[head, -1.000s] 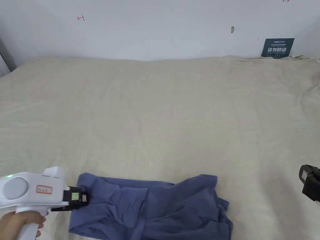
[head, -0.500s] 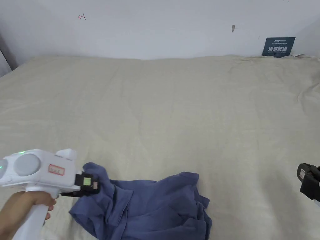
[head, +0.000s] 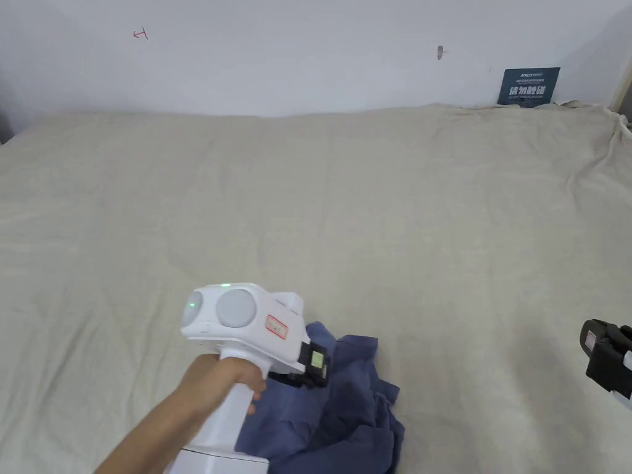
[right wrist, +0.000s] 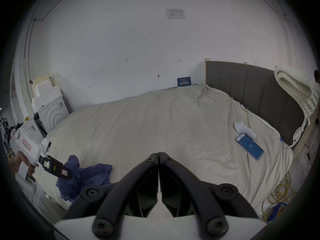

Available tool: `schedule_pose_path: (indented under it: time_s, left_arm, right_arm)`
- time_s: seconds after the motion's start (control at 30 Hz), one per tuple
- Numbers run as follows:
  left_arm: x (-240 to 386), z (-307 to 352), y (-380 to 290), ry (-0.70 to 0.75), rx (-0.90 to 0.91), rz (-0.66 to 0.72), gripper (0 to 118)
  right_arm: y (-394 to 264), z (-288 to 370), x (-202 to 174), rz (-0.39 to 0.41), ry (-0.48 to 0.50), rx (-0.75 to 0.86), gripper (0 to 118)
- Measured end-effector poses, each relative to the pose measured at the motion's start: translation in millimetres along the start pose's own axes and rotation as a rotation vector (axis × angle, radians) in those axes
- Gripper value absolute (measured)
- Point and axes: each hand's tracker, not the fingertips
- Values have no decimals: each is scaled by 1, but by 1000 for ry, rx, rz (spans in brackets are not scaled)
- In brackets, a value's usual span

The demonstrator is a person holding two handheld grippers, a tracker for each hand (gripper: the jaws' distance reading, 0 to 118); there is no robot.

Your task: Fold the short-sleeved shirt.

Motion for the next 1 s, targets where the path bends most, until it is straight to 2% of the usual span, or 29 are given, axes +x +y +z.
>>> schedule_pose_path:
  time_s: [0.13, 0.33, 0.4, 0.43, 0.47, 0.53, 0.57, 0.73, 0.9, 0.97, 1.0]
  left_arm:
    - [21, -33, -3, 37, -72, -66, 6]
    - [33, -64, -11, 83, -80, -60, 10]
    - [38, -67, -15, 96, -77, -81, 27]
    - [38, -65, -15, 88, -73, -84, 43]
    - [38, -62, -15, 76, -69, -85, 70]
    - [42, -53, -16, 32, -59, -80, 100]
    - [44, -47, -16, 32, -46, -78, 111]
    - [44, -2, -19, 62, 139, -95, 112]
    - [17, 37, -24, 126, 287, -66, 112]
    - [4, 45, -31, 177, 366, -71, 109]
    - [-2, 48, -35, 205, 404, -58, 103]
  right_arm:
    - [-2, 2, 4, -6, -12, -3, 0]
    - [-6, 4, 7, -9, -22, -13, 0]
    - [-7, 4, 7, -6, -23, -17, 0]
    - [-7, 4, 7, -5, -23, -19, 0]
    - [-7, 4, 7, -5, -23, -19, 0]
    - [-6, 4, 7, -6, -22, -17, 0]
    - [-5, 5, 6, -6, -22, -16, 0]
    - [-2, 6, 4, -3, -21, -7, 0]
    - [1, 7, 1, 1, -16, 2, 0]
    - [1, 6, -1, 3, -13, 5, 0]
    - [1, 6, -1, 3, -10, 5, 0]
